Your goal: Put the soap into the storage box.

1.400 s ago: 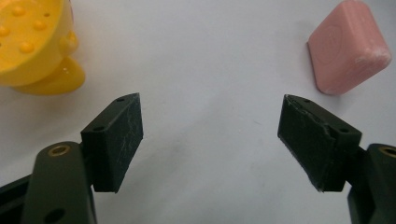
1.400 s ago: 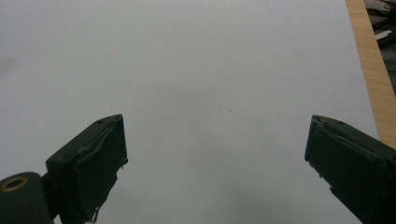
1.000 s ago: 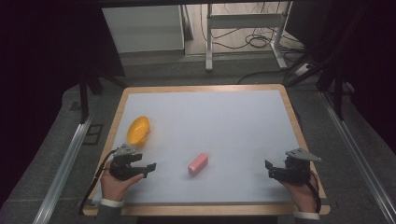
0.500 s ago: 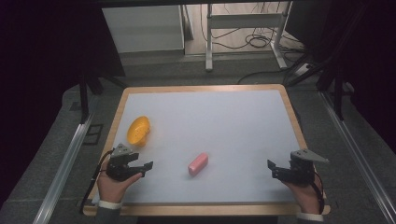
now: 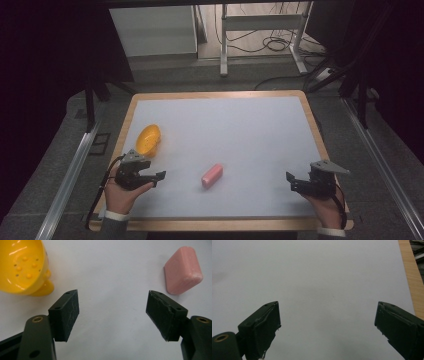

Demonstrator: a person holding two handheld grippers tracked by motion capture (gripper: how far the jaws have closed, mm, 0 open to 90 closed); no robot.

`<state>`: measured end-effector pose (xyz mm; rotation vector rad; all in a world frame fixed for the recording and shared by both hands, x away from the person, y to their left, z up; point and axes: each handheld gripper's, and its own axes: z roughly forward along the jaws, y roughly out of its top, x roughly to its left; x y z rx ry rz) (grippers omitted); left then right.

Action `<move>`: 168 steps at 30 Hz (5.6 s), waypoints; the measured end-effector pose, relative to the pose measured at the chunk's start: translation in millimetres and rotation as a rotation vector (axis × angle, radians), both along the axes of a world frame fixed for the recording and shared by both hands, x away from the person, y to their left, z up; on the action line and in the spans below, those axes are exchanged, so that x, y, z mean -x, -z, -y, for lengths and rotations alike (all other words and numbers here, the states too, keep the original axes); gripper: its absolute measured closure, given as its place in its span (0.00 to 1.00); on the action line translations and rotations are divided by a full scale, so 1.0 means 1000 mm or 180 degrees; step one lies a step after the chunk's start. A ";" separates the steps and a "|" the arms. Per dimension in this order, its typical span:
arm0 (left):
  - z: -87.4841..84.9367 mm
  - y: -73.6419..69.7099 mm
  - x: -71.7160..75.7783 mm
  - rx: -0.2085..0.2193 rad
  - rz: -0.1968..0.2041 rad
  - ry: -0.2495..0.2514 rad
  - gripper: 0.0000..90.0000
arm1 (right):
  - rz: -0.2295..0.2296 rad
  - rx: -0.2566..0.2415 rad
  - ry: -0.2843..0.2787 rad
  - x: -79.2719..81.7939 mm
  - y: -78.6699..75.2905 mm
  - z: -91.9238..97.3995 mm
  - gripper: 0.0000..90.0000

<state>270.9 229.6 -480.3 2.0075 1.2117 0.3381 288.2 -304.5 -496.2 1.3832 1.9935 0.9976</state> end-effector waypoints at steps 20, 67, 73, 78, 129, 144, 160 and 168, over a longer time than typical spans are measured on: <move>0.018 -0.017 -0.007 -0.0049 0.0040 0.0235 0.29 | -0.0002 0.0047 0.0014 0.000 0.000 0.000 0.07; 0.101 -0.016 -0.015 -0.0361 -0.0120 0.0850 0.27 | -0.0075 0.0125 0.0000 -0.002 0.006 -0.004 0.07; 0.113 -0.016 -0.018 -0.0382 -0.0132 0.0898 0.27 | -0.0073 0.0133 -0.0004 -0.002 0.006 -0.004 0.07; 0.118 -0.016 -0.019 -0.0384 -0.0142 0.0929 0.27 | -0.0074 0.0130 0.0003 -0.002 0.006 -0.004 0.07; 0.181 0.002 -0.041 -0.0731 -0.0273 0.0957 0.32 | -0.0074 0.0162 -0.0040 -0.003 0.008 -0.004 0.07; 0.179 0.018 -0.050 -0.0651 -0.0416 0.0862 0.43 | -0.0076 0.0158 -0.0055 -0.003 0.009 -0.003 0.07; 0.177 0.025 -0.049 -0.0702 -0.0402 0.0869 0.67 | -0.0098 0.0191 -0.0076 -0.003 0.011 -0.005 0.07; 0.172 0.017 -0.046 -0.0579 -0.0270 0.0873 0.67 | -0.0075 0.0186 -0.0061 -0.003 0.010 -0.003 0.07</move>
